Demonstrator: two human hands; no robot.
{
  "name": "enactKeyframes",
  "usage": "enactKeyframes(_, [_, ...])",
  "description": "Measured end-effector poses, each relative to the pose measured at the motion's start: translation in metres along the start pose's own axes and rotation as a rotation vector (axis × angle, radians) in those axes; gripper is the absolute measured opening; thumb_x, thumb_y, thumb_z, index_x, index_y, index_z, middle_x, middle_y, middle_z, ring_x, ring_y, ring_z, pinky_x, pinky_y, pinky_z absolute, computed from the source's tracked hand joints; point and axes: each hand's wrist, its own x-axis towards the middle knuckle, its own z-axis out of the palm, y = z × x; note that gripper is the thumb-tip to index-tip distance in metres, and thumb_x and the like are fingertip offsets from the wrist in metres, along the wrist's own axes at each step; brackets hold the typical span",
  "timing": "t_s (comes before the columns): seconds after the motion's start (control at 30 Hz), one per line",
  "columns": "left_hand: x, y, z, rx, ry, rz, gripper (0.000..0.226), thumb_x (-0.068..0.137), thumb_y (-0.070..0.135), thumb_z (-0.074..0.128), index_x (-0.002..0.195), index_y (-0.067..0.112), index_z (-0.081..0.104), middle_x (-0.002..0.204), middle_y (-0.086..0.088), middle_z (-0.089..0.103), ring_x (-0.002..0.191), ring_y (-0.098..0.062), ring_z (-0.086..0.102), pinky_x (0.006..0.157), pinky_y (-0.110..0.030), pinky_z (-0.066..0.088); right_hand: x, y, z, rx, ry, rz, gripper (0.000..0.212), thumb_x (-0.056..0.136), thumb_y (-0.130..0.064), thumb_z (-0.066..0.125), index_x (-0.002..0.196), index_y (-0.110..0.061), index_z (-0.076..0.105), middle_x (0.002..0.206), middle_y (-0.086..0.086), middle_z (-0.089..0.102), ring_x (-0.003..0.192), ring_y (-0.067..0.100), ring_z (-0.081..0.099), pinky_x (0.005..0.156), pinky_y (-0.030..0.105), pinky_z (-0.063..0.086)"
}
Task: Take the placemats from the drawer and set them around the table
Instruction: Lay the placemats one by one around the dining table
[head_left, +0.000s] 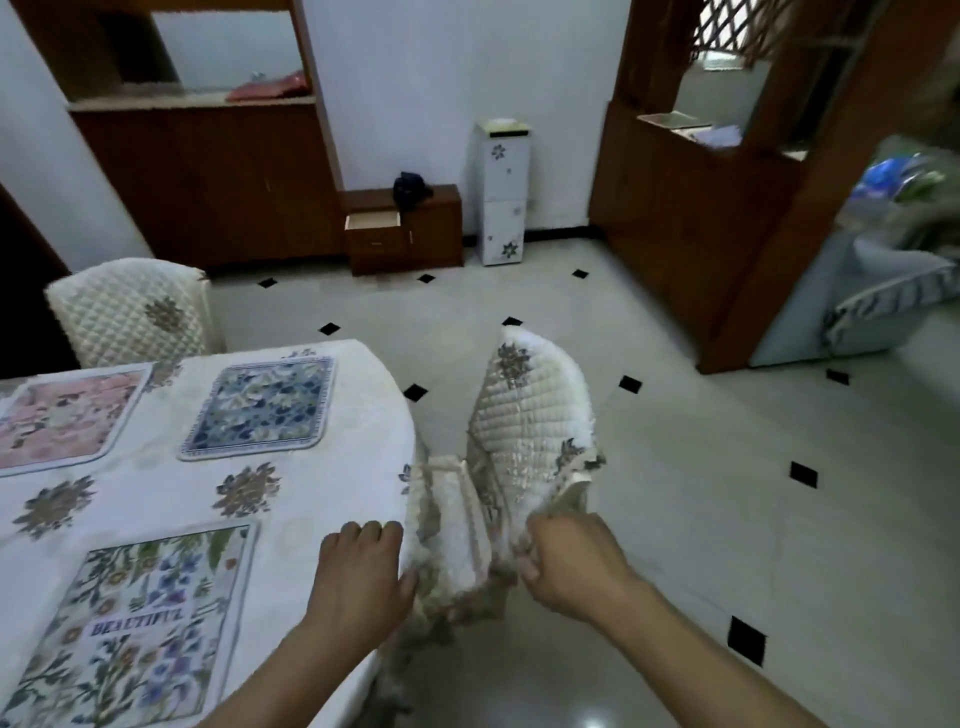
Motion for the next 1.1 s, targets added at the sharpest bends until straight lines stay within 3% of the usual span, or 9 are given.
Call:
enactKeyframes(0.17, [0.058,0.075,-0.012,0.003,0.009,0.091,0.028,0.068,0.045,0.07,0.075,0.021,0.059,0.068,-0.002,0.062,0.067,-0.029,0.059,0.061,-0.036,0.045,0.012,0.077,-0.02,-0.043,0.066,0.04,0.033,0.083,-0.04,0.046,0.104,-0.017,0.058,0.104,0.011,0.063,0.094,0.032,0.058,0.081,0.039,0.044])
enactKeyframes(0.33, [0.129,0.117,-0.013,-0.022,0.0,0.11,0.034,0.081,0.052,0.057,0.094,0.021,0.062,0.092,-0.004,0.067,0.09,-0.029,0.06,0.078,-0.041,0.046,0.054,0.13,-0.038,-0.053,0.091,0.046,0.028,0.084,-0.037,0.047,0.098,-0.016,0.056,0.1,0.01,0.063,0.091,0.032,0.058,0.075,0.037,0.038])
enactKeyframes(0.43, [0.18,0.137,-0.007,-0.057,0.012,0.089,0.039,0.086,0.052,0.049,0.106,0.02,0.058,0.102,-0.006,0.064,0.099,-0.029,0.055,0.085,-0.04,0.043,0.095,0.16,-0.051,-0.095,0.08,0.031,0.03,0.087,-0.038,0.048,0.103,-0.014,0.055,0.102,0.012,0.062,0.092,0.033,0.058,0.079,0.039,0.041])
enactKeyframes(0.7, [0.317,0.168,0.005,-0.091,-0.013,0.054,0.034,0.081,0.051,0.058,0.09,0.019,0.061,0.085,-0.006,0.065,0.084,-0.03,0.058,0.074,-0.041,0.043,0.207,0.241,-0.084,-0.097,0.023,0.035,0.027,0.089,-0.036,0.048,0.105,-0.015,0.053,0.101,0.008,0.06,0.092,0.03,0.057,0.079,0.038,0.039])
enactKeyframes(0.93, [0.399,0.186,-0.007,-0.097,0.023,-0.046,0.037,0.083,0.053,0.052,0.099,0.02,0.06,0.091,-0.003,0.063,0.089,-0.027,0.056,0.079,-0.04,0.041,0.296,0.291,-0.114,-0.059,0.022,-0.066,0.024,0.09,-0.039,0.047,0.093,-0.015,0.049,0.09,0.005,0.057,0.084,0.027,0.054,0.077,0.038,0.042])
enactKeyframes(1.1, [0.458,0.196,-0.005,-0.095,0.042,-0.221,0.037,0.086,0.052,0.047,0.104,0.02,0.057,0.094,-0.003,0.061,0.091,-0.025,0.053,0.082,-0.039,0.041,0.378,0.335,-0.133,-0.061,0.03,-0.223,0.022,0.09,-0.039,0.047,0.087,-0.018,0.042,0.085,0.003,0.052,0.084,0.027,0.055,0.07,0.035,0.033])
